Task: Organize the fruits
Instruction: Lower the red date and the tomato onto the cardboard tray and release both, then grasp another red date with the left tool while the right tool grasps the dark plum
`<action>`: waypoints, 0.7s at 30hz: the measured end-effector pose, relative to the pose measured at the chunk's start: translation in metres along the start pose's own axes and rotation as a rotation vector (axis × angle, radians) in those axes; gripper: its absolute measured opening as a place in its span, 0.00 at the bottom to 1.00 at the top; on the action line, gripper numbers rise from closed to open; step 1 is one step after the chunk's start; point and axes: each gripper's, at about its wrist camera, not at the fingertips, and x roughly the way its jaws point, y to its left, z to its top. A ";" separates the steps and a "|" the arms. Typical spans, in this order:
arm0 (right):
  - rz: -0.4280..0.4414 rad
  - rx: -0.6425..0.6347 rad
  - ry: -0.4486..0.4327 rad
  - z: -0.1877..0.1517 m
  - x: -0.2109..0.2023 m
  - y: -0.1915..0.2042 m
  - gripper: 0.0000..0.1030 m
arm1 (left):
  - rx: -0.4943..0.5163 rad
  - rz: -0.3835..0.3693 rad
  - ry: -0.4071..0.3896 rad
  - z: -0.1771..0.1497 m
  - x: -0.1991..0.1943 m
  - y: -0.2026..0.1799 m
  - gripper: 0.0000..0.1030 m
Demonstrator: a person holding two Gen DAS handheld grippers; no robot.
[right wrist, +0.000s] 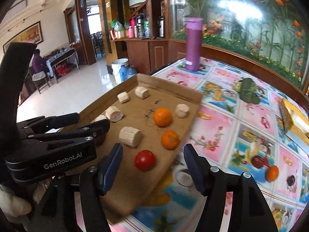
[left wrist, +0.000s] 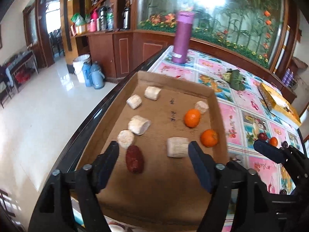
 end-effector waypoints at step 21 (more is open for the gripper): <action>-0.205 0.350 -0.016 -0.089 -0.103 -0.182 0.75 | 0.281 -0.020 -0.029 -0.012 -0.025 -0.132 0.79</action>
